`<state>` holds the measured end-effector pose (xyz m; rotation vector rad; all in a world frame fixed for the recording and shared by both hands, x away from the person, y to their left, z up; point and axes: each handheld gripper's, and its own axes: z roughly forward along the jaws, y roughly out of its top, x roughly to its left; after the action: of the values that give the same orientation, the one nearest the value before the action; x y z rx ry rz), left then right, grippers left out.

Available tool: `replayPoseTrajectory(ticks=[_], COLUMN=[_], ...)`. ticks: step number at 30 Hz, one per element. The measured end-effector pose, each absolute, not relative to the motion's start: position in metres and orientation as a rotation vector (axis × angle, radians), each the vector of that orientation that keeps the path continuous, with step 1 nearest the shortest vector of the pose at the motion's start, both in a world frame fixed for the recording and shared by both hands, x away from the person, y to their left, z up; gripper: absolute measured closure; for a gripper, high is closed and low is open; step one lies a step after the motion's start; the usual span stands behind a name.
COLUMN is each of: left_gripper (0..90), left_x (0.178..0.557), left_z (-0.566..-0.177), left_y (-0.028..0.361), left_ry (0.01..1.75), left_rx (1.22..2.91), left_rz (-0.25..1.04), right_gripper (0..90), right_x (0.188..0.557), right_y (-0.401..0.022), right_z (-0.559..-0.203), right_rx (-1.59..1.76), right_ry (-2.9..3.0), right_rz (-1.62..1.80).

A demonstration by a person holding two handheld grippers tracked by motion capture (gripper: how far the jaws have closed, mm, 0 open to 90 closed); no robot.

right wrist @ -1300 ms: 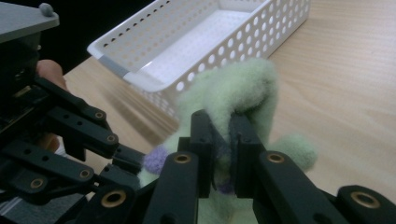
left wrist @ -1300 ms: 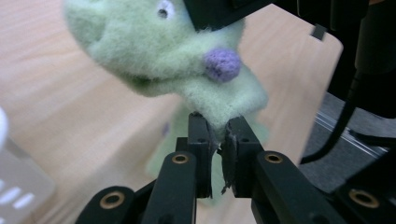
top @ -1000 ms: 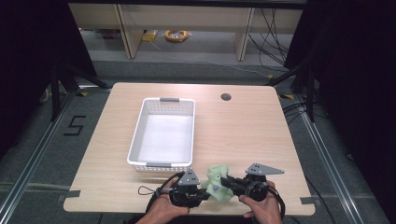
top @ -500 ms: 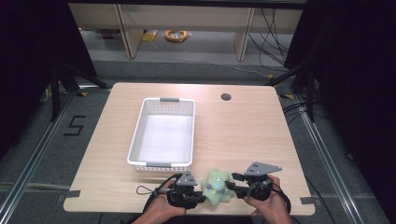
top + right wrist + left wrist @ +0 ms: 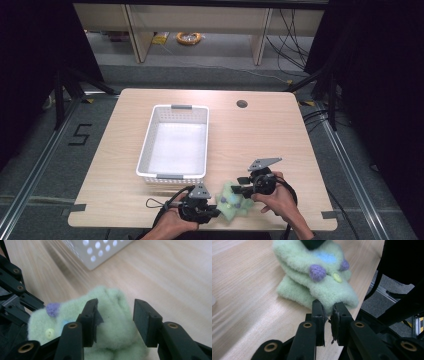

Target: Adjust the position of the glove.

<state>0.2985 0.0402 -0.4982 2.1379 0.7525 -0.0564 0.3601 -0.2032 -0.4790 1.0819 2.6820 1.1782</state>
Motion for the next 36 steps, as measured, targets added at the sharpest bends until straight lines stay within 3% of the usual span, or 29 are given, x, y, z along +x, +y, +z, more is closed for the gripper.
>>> replayPoseTrajectory(ticks=[3,5,7,16,23,36], left_gripper=[81.1,81.4,81.8,82.4,82.9,80.8], left_x=[0.3,0.3,0.301,0.311,0.327,0.333], left_z=[-0.498,-0.497,-0.495,-0.474,-0.475,-0.494], left_y=[0.041,0.042,0.043,0.053,0.051,0.038], left_ry=[0.746,0.753,0.755,0.75,0.779,0.802], left_rx=[2.144,2.138,2.127,2.081,2.083,2.132], left_rz=[-0.056,-0.062,-0.065,-0.029,-0.035,-0.081], right_gripper=[62.9,82.3,86.5,87.8,88.2,87.4], right_x=[0.36,0.361,0.359,0.326,0.303,0.3], right_y=[-0.203,-0.209,-0.211,-0.222,-0.23,-0.238], right_z=[-0.484,-0.485,-0.483,-0.451,-0.46,-0.475], right_rx=[1.126,1.131,1.133,1.157,1.32,1.317], right_ry=[2.699,2.701,2.68,2.53,2.459,2.473], right_rz=[1.212,1.281,1.292,1.373,1.437,1.369])
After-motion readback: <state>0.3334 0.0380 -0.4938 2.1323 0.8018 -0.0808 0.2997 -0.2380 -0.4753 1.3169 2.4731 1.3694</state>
